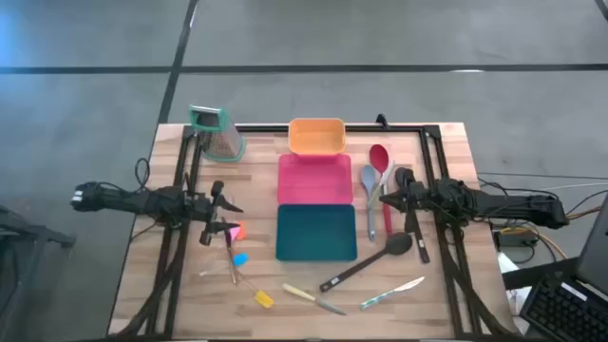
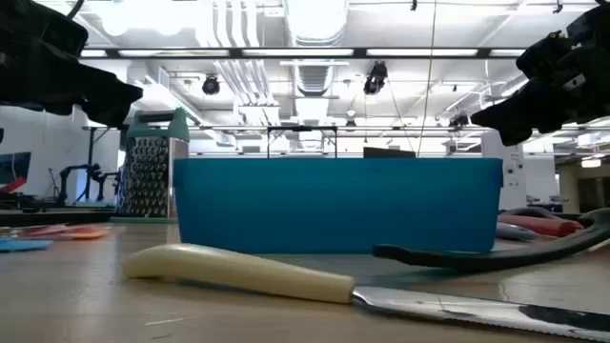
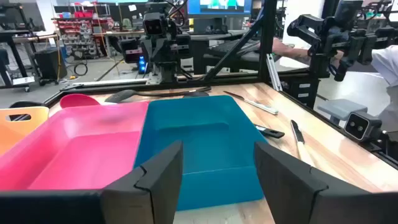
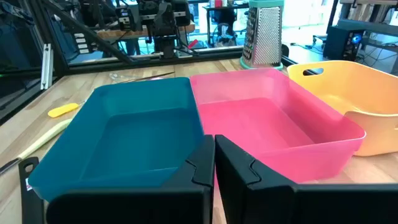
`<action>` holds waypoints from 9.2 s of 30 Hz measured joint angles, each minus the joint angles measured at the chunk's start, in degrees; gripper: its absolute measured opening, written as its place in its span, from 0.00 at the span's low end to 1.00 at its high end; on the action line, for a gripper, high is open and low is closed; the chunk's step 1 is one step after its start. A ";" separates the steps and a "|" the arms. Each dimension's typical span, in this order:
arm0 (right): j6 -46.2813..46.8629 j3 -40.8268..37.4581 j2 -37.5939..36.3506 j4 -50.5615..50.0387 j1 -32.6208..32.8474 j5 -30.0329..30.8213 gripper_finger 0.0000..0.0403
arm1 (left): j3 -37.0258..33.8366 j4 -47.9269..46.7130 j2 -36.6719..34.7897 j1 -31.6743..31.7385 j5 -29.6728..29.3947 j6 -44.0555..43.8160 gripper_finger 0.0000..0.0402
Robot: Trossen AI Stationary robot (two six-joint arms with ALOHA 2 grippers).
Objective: Pick & Place Kitchen Items
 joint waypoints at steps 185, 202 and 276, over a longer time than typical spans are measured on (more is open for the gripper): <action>-22.08 58.80 63.56 -36.35 -4.40 22.27 0.07 | 0.02 -0.02 0.00 -0.01 0.00 0.00 0.50; -28.01 76.93 81.57 -35.67 -3.08 14.11 0.07 | 0.00 -0.02 0.00 -0.02 0.00 0.00 0.50; -35.48 89.65 113.07 -33.32 -4.24 3.47 0.30 | 0.00 0.00 -0.02 0.00 0.00 0.00 0.50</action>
